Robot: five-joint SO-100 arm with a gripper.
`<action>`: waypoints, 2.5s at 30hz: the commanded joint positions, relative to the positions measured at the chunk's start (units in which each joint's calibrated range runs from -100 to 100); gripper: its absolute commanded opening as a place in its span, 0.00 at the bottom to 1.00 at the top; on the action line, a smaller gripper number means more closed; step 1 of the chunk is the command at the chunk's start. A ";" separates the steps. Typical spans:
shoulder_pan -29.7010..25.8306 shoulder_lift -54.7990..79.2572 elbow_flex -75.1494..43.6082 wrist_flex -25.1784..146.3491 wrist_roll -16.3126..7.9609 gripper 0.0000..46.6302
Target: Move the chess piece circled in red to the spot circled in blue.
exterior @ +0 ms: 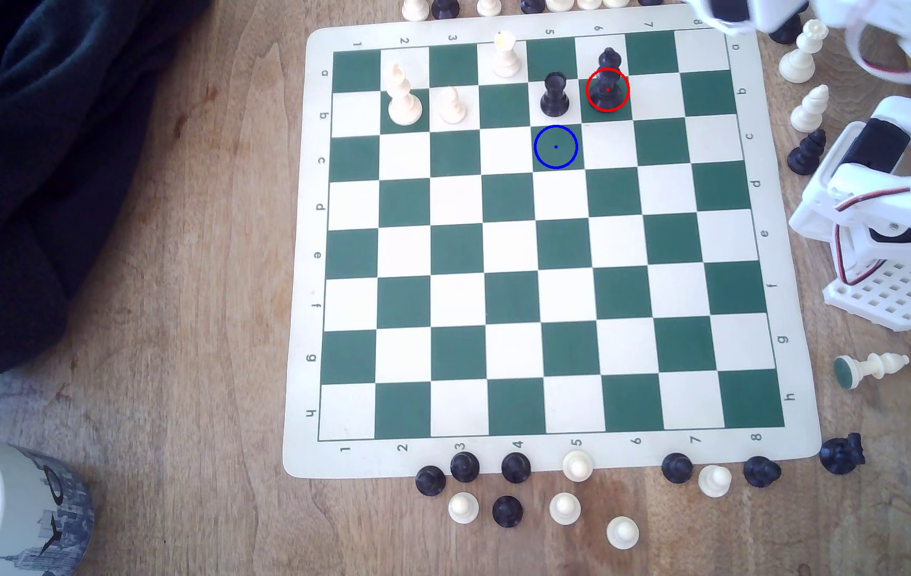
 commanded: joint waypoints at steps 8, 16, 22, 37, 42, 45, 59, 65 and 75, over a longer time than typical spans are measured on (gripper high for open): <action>3.64 25.61 -22.50 12.85 -2.10 0.26; 2.94 32.49 -21.23 14.24 -1.86 0.27; 3.10 35.20 -15.88 9.00 -1.81 0.31; 2.86 40.55 -10.98 4.50 -1.71 0.33; 2.47 41.83 -9.89 3.02 -1.76 0.33; 2.39 42.50 -9.44 2.20 -1.76 0.33; 1.92 42.50 -7.90 -2.55 -1.86 0.31; 1.69 42.00 -7.54 -4.02 -2.00 0.28; 2.24 41.66 -7.54 -4.35 -1.76 0.22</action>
